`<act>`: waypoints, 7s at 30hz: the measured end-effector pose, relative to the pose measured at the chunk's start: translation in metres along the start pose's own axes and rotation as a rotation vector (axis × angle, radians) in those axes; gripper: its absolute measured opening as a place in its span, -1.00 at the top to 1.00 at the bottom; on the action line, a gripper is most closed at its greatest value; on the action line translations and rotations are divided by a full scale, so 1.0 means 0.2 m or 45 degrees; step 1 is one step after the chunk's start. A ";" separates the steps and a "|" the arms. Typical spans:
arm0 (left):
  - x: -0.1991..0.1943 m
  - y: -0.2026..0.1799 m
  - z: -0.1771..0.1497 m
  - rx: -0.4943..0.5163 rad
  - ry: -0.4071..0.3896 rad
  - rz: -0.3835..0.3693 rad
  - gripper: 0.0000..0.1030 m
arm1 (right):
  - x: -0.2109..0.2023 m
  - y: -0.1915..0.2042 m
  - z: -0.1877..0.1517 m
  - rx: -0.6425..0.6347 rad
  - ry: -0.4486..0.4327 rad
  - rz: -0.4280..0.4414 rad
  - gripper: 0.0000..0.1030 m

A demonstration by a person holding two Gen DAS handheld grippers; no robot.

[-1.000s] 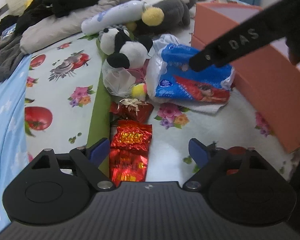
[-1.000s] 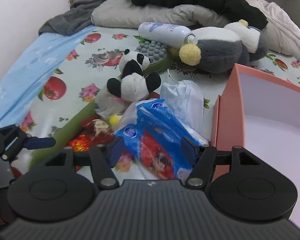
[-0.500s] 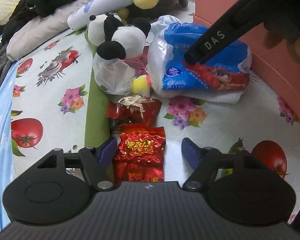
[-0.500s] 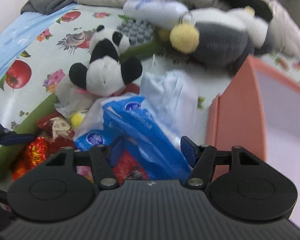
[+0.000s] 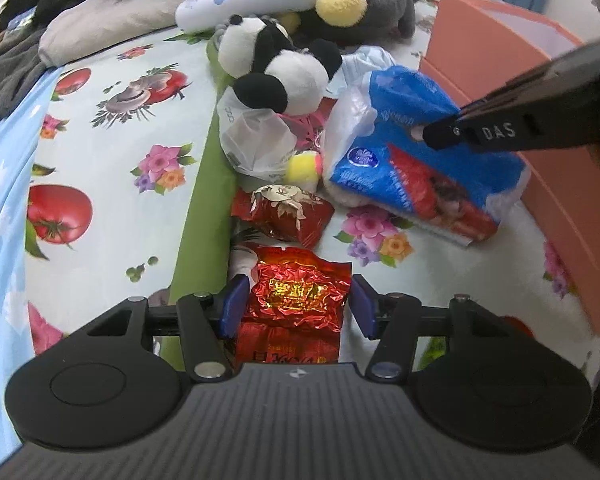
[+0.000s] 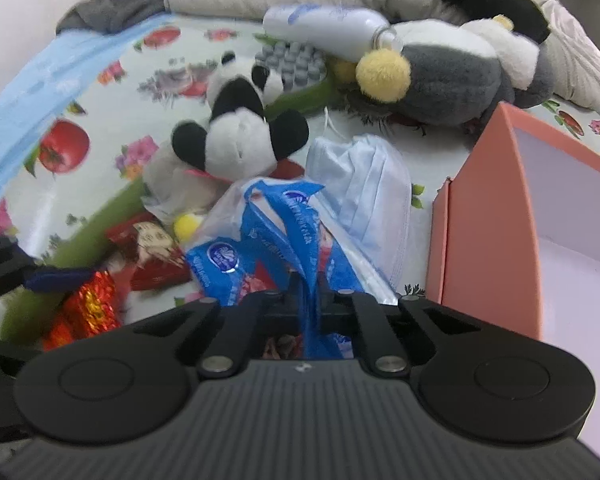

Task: Organize soft objects
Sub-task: 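Lift the wipe pack with the right gripper while the left gripper grasps the red snack packet, then carry both packs into the pink box and open both grippers, then withdraw both grippers from the box back over the bed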

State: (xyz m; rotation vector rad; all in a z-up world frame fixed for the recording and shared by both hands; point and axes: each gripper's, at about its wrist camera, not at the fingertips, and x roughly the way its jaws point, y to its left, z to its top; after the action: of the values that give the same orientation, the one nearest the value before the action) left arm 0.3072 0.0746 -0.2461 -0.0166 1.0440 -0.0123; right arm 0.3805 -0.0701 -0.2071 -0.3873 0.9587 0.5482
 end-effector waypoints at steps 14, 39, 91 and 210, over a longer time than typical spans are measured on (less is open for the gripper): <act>-0.30 0.00 -0.01 -0.296 -0.105 -0.027 -0.18 | -0.30 0.04 -0.14 0.113 -0.086 0.023 0.90; -0.99 -0.14 -0.28 -0.369 -0.297 -0.064 -0.18 | -0.89 0.17 -0.49 0.301 -0.285 0.026 0.90; -0.65 -1.03 0.41 -0.016 -0.217 -0.510 -0.18 | -1.17 -0.62 -0.70 0.707 -0.368 -0.217 0.89; -0.99 -0.12 -0.13 -0.459 -0.131 -0.167 -0.56 | -1.87 0.39 0.00 0.089 -0.267 0.175 -0.69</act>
State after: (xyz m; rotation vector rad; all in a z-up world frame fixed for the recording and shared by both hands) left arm 0.1849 0.0542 -0.0882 -0.4091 0.9295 0.0577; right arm 0.1636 -0.1065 0.1050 -0.1973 0.8031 0.6649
